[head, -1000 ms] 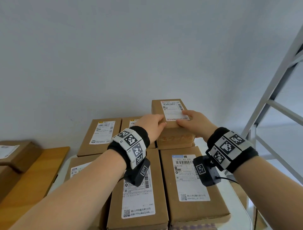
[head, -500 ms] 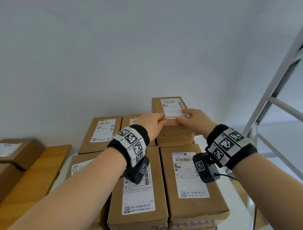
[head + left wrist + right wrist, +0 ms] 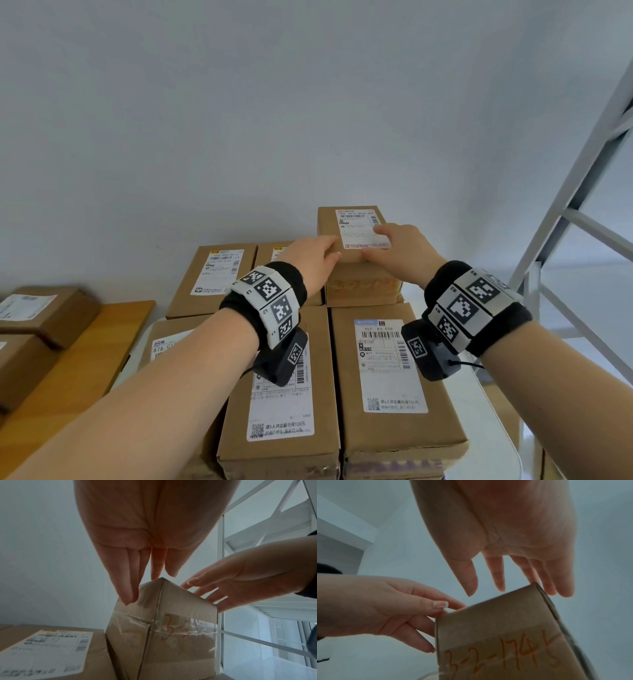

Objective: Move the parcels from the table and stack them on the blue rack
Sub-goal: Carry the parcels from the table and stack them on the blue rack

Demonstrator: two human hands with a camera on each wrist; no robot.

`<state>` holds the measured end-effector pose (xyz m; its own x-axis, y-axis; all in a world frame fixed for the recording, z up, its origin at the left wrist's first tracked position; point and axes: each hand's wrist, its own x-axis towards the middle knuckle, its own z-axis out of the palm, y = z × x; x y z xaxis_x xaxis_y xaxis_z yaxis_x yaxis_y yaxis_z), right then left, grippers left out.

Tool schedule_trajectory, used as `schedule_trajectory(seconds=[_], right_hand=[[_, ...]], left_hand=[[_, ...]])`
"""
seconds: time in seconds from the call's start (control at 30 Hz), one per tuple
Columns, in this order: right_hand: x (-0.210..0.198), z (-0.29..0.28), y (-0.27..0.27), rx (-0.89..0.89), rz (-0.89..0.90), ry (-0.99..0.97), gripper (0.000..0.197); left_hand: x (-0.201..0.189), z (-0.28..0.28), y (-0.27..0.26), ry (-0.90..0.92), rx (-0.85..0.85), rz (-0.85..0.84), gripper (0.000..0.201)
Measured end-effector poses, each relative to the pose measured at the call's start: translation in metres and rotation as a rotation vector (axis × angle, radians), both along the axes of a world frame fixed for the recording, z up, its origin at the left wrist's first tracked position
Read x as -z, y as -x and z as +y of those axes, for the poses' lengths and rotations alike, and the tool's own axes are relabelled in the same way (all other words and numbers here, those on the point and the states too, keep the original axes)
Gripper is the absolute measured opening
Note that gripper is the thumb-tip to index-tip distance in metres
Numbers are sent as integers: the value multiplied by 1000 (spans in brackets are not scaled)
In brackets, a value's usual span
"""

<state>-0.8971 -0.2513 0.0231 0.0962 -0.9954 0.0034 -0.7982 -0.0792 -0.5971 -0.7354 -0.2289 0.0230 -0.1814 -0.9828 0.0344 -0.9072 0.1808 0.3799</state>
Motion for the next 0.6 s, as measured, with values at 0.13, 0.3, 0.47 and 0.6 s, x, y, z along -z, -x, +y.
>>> schedule_trajectory(seconds=[0.13,0.3,0.47,0.6], right_hand=[[-13,5,-7,-60,-43,125,52],[-28,23,-35,-210,-137,204,40],[-28,45,-76,-309,-139,173,35],[-30,70,-116,-371,-144,155,33]], left_hand=[[-6,4,-7,16,-23,48,47],[-15,17,-31,97,-98,124,44],[-17,47,-67,167,-186,176,39],[-16,81,-107,193,-229,185,37]])
